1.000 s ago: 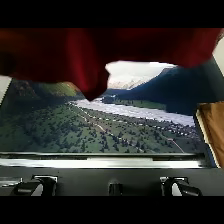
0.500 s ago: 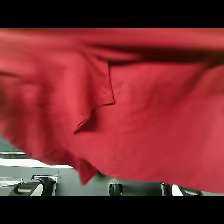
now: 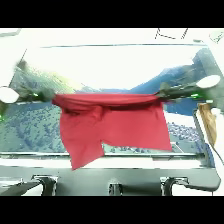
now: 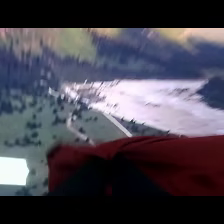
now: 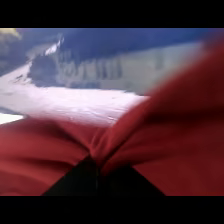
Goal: Fold the clothes and pants, and hang the long-sleeved shirts on hangers.
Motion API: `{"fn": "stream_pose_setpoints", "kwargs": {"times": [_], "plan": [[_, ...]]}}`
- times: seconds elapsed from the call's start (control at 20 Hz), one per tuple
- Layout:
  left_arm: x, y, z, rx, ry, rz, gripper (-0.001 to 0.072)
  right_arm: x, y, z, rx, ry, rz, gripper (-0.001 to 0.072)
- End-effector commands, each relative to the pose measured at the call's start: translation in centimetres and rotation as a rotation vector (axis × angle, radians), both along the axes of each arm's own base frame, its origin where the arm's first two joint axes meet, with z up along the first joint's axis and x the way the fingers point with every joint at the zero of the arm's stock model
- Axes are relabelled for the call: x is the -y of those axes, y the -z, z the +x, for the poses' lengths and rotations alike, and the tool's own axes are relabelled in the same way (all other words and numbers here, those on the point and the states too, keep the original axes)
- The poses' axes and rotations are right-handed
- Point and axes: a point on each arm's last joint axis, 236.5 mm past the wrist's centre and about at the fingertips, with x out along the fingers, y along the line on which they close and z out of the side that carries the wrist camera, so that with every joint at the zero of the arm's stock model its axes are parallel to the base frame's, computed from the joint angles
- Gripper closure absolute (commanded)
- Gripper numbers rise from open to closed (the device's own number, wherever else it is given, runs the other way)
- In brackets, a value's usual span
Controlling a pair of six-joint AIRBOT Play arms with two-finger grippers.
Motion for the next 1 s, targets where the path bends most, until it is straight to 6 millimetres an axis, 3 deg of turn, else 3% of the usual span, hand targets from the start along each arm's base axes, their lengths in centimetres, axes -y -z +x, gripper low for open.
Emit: {"fn": "stream_pose_setpoints", "kwargs": {"times": [0.0, 0.05, 0.1, 0.15, 0.2, 0.25, 0.3, 0.35, 0.45, 0.55, 0.7, 0.8, 0.95], "plan": [[1.5, 7.6, -1.7, -0.246, -0.117, -0.139, 0.0640, -3.9, 4.4, 1.3, -0.086, 0.043, 0.124, 0.0661], [1.4, 8.0, -2.3, -0.276, -0.106, -0.134, 0.0620, -3.1, 3.9, 1.7, -0.075, 0.052, 0.119, 0.0614], [0.9, 7.9, -3.1, -0.303, -0.069, -0.118, 0.0478, -1.9, 3.0, 1.7, -0.074, 0.044, 0.121, 0.0508], [0.1, 7.6, -4.3, -0.346, -0.008, -0.096, 0.0267, -0.2, 1.8, 1.3, -0.084, 0.020, 0.116, 0.0399], [-0.9, 7.2, -5.8, -0.404, 0.044, -0.087, 0.0155, 2.5, 0.7, 0.3, -0.108, -0.007, 0.090, 0.0268], [-2.2, 6.8, -7.6, -0.474, 0.078, -0.094, 0.0139, 5.5, 0.1, -1.4, -0.152, -0.031, 0.048, 0.0172], [-3.6, 6.6, -9.7, -0.551, 0.075, -0.118, 0.0139, 9.0, 0.0, -3.9, -0.219, -0.042, -0.012, 0.0140], [-4.7, 6.8, -11.5, -0.617, 0.057, -0.149, 0.0139, 12.4, 0.4, -6.8, -0.301, -0.027, -0.081, 0.0140], [-5.1, 8.2, -14.5, -0.699, 0.014, -0.261, 0.0140, 16.3, 1.4, -11.6, -0.419, 0.024, -0.164, 0.0140], [-2.7, 10.4, -16.7, -0.729, 0.012, -0.411, 0.0141, 16.9, 3.0, -14.6, -0.455, 0.086, -0.155, 0.0140], [1.0, 13.0, -17.9, -0.687, -0.001, -0.567, 0.0144, 15.3, 5.4, -17.8, -0.499, 0.068, -0.121, 0.0140], [1.7, 14.1, -17.7, -0.656, -0.049, -0.599, 0.0224, 14.4, 6.0, -18.7, -0.527, 0.057, -0.092, 0.0141], [2.8, 15.0, -17.6, -0.641, -0.046, -0.584, 0.0225, 14.2, 6.5, -19.4, -0.550, 0.052, -0.091, 0.0142]]}}
